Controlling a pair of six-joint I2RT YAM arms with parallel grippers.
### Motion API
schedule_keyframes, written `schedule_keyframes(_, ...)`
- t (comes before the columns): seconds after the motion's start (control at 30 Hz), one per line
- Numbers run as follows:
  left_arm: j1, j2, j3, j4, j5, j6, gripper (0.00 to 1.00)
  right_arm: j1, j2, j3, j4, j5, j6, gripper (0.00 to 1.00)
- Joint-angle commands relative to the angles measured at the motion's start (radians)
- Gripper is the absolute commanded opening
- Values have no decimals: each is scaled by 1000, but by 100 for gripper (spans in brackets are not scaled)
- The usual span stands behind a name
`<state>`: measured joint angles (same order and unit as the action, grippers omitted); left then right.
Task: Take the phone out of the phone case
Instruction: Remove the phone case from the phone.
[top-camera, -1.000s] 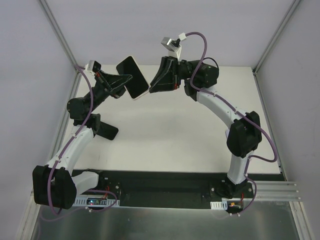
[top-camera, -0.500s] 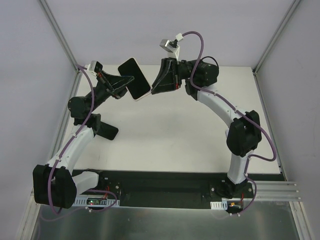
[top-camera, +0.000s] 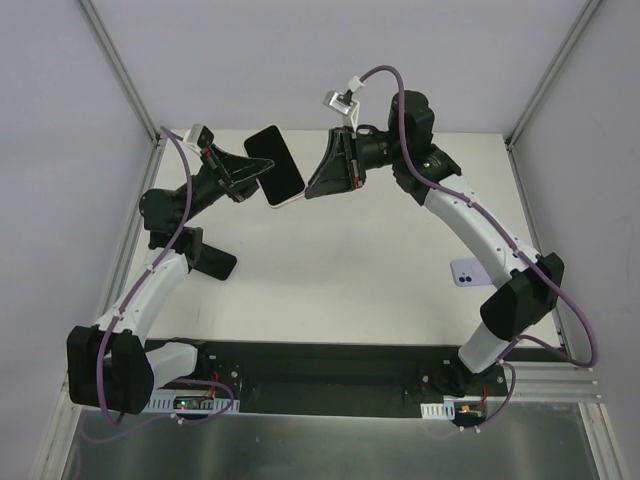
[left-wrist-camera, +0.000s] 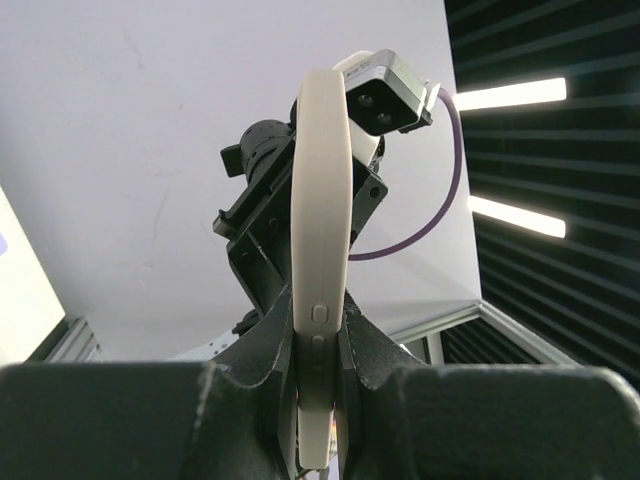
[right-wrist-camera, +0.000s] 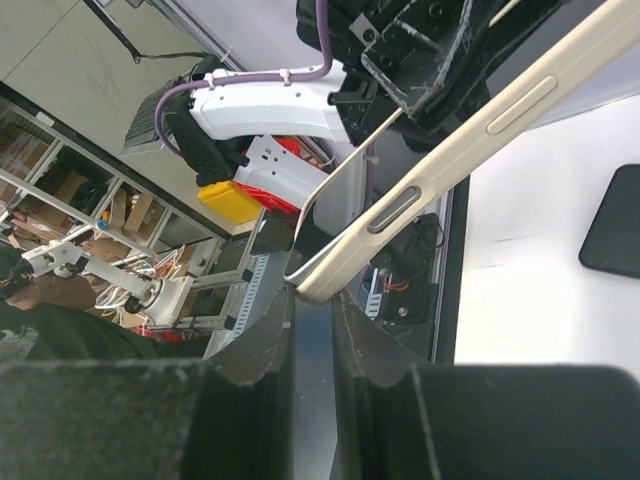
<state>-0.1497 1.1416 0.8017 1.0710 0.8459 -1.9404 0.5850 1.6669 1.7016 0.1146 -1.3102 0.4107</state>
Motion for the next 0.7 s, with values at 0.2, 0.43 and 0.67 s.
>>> schedule_keyframes(0.2, -68, -37, 91, 213, 160, -246, 0, 24, 91, 4, -275, 259, -248, 1)
schedule_keyframes(0.43, -83, -26, 108, 207, 179, -241, 0, 26, 154, 104, -467, 318, -382, 1)
schedule_keyframes(0.67, -93, -25, 103, 205, 173, -233, 0, 29, 209, 170, -558, 489, -305, 1)
